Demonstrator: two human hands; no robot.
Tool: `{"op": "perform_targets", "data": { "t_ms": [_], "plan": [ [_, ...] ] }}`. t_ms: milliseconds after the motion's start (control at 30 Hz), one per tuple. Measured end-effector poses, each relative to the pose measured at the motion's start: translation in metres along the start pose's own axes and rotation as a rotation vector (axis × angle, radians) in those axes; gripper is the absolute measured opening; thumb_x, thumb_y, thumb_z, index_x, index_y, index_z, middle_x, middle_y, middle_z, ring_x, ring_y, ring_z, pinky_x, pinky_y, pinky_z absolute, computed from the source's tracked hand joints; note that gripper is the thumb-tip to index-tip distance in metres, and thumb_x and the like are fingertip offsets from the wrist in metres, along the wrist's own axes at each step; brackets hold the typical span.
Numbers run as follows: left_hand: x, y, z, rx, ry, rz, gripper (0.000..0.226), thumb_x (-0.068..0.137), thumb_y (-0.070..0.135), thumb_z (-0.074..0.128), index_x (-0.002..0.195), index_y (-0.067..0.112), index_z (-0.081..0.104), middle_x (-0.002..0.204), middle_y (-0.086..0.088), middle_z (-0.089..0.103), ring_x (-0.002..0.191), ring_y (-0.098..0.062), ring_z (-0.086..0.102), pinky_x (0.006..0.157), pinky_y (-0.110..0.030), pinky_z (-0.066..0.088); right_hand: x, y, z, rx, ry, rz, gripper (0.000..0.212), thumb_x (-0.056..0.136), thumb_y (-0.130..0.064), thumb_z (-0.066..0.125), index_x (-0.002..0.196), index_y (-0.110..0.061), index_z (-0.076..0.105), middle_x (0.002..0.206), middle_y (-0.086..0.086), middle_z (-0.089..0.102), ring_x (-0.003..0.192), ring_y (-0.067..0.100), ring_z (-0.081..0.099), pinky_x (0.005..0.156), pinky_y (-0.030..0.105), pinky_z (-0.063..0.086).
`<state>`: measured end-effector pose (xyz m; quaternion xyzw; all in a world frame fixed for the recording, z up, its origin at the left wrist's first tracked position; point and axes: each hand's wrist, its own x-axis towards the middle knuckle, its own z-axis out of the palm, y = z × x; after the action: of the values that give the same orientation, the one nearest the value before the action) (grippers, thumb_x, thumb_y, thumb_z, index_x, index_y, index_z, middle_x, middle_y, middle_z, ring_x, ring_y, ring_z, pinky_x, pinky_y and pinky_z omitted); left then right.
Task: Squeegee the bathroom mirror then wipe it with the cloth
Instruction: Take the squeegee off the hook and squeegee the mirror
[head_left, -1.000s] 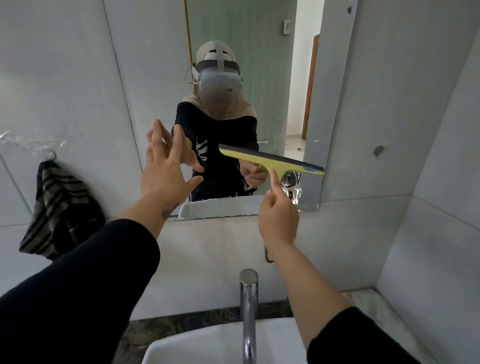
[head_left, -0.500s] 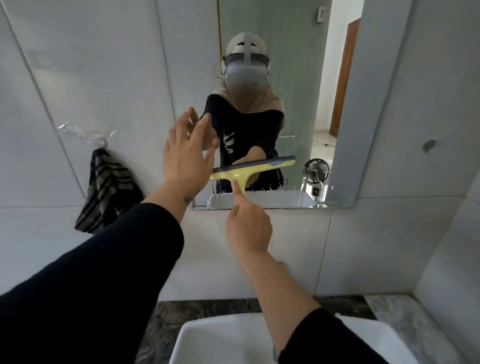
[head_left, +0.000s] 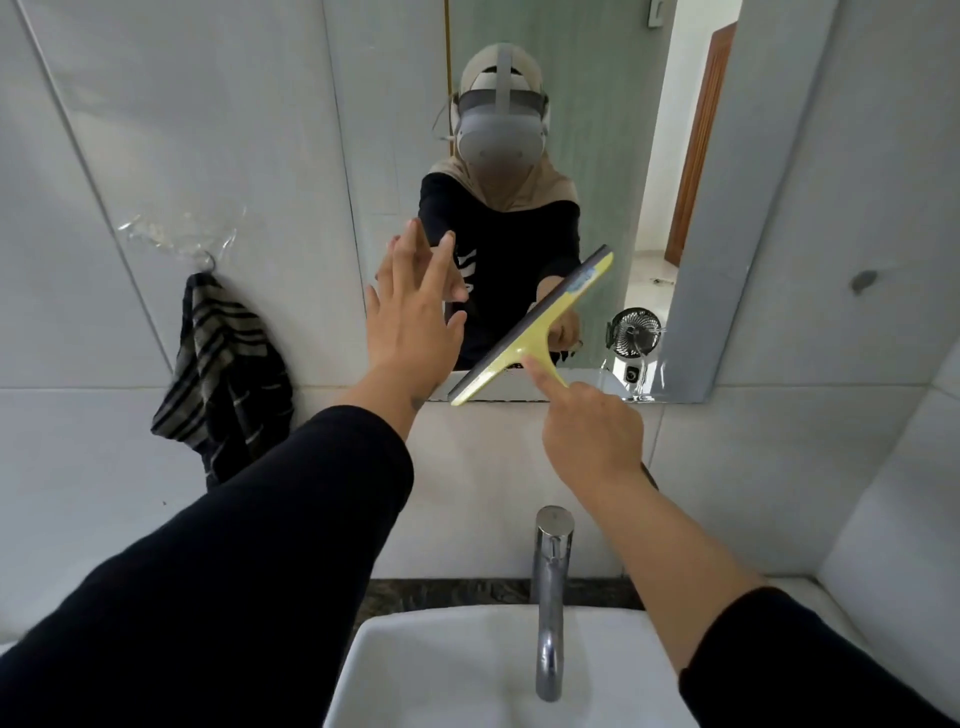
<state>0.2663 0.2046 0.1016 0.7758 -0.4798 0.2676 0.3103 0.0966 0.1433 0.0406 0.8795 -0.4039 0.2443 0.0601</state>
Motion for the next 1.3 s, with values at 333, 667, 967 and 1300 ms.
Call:
{"op": "perform_targets", "data": {
  "t_ms": [333,667,967,1300],
  "plan": [
    [-0.002,0.045,0.024,-0.042,-0.05,0.048,0.077,0.087,0.019,0.06,0.15,0.028,0.017,0.159,-0.008,-0.004,0.145,-0.033,-0.002,0.113,-0.056,0.019,-0.005,0.05,0.0,0.069,0.056,0.115,0.069,0.095,-0.008,0.036,0.145,-0.05,0.017,0.071,0.0,0.046,0.06,0.02,0.042,0.044,0.027,0.023],
    [-0.005,0.046,0.044,0.008,-0.035,0.003,0.097,0.082,0.021,0.072,0.15,0.033,0.003,0.159,-0.003,-0.016,0.145,-0.028,-0.014,0.108,-0.052,0.036,-0.02,0.079,0.017,0.306,0.075,0.228,0.054,0.1,-0.017,0.035,0.143,-0.048,0.028,0.065,0.001,0.051,0.055,0.019,0.042,0.05,0.029,0.034],
    [-0.005,0.049,0.052,0.074,0.008,-0.025,0.102,0.08,0.019,0.073,0.149,0.035,-0.001,0.158,-0.001,-0.016,0.145,-0.027,-0.013,0.105,-0.05,0.04,-0.03,0.08,0.04,0.406,0.069,0.282,0.055,0.099,-0.015,0.036,0.143,-0.048,0.028,0.059,0.005,0.052,0.051,0.019,0.043,0.048,0.031,0.041],
    [-0.009,0.047,0.055,0.096,0.018,-0.006,0.097,0.083,0.017,0.069,0.149,0.033,-0.001,0.159,-0.008,-0.014,0.146,-0.03,-0.011,0.103,-0.051,0.042,-0.037,0.079,0.042,0.416,0.039,0.307,0.054,0.1,-0.016,0.034,0.143,-0.047,0.03,0.067,0.005,0.052,0.062,0.022,0.044,0.058,0.029,0.037]
  ]
}}
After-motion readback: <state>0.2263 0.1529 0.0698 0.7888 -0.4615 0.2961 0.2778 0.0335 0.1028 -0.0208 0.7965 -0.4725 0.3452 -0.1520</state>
